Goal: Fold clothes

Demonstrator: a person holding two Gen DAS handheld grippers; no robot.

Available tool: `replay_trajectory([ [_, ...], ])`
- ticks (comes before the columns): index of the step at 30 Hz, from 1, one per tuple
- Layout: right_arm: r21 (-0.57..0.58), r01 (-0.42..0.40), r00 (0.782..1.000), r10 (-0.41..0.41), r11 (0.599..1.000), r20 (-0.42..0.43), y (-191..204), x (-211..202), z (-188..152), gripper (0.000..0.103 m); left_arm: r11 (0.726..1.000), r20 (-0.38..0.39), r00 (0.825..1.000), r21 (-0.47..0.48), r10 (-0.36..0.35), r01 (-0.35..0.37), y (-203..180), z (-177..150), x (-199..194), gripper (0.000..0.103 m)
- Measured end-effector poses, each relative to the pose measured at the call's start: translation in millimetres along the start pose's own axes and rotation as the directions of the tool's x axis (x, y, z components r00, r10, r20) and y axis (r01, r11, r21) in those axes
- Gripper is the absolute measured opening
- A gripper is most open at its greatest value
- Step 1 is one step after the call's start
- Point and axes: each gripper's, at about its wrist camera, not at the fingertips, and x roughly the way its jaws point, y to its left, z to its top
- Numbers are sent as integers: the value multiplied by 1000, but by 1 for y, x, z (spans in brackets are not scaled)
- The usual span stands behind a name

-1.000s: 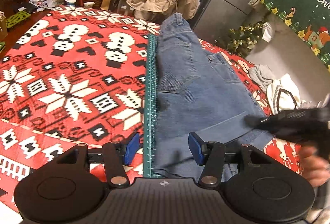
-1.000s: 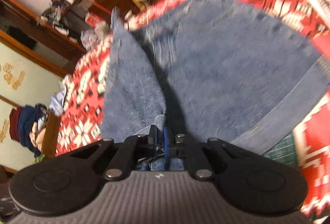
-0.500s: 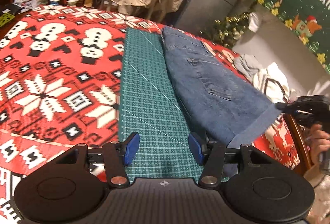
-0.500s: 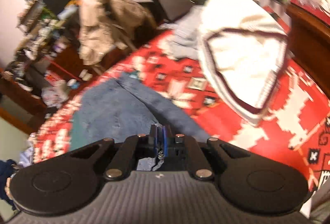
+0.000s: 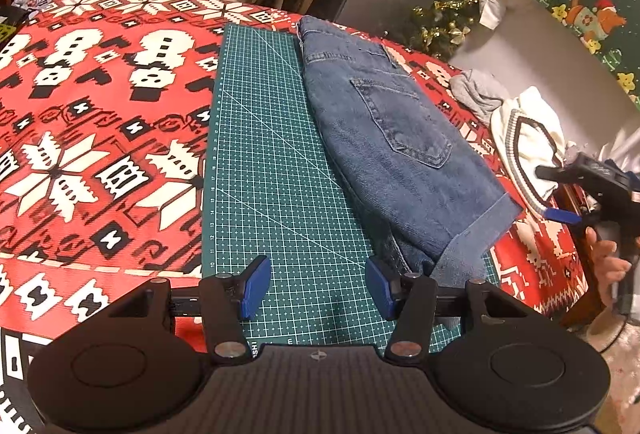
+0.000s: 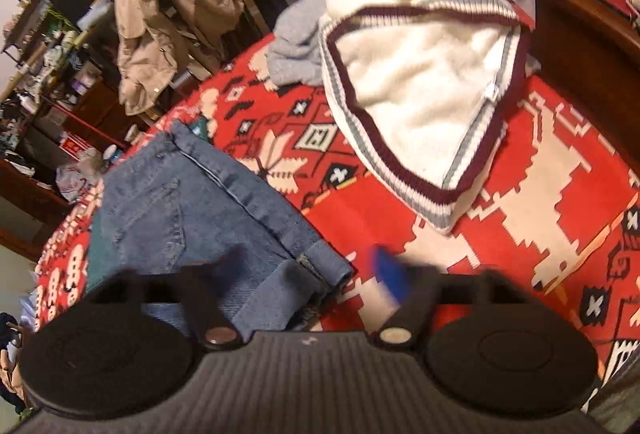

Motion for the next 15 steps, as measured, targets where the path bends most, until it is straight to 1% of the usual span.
replay_trajectory([
  [2, -49, 17, 1000, -17, 999, -2, 5, -9, 1, 95, 1000, 0, 1000, 6, 11, -11, -3, 1, 1, 51],
  [4, -101, 36, 999, -38, 994, -25, 11, -14, 3, 96, 1000, 0, 1000, 12, 22, -22, -5, 2, 3, 52],
  [5, -122, 35, 998, -40, 992, -40, 14, -16, 3, 96, 1000, 0, 1000, 15, 28, -28, -7, 2, 3, 56],
  [6, -143, 33, 998, -41, 989, -53, 15, -17, 3, 97, 999, 2, 999, 24, 35, -35, -9, 3, 4, 65],
  [7, -164, 47, 997, -56, 985, -50, 18, -19, 2, 101, 998, 5, 999, 40, 47, -47, -11, 3, 5, 69],
  [9, -211, 77, 996, -84, 974, -27, 23, -24, -1, 102, 994, 18, 998, 85, 66, -68, -17, 3, 6, 71],
  [10, -239, 74, 997, -80, 968, -17, 26, -25, -3, 102, 992, 24, 998, 108, 61, -64, -20, 3, 7, 71],
  [12, -299, 47, 998, -54, 953, -17, 31, -26, -6, 102, 988, 35, 999, 151, 24, -29, -24, 1, 9, 71],
  [15, -380, 11, 999, -23, 925, -28, 35, -23, -10, 102, 982, 33, 999, 187, -13, 6, -30, -5, 12, 71],
])
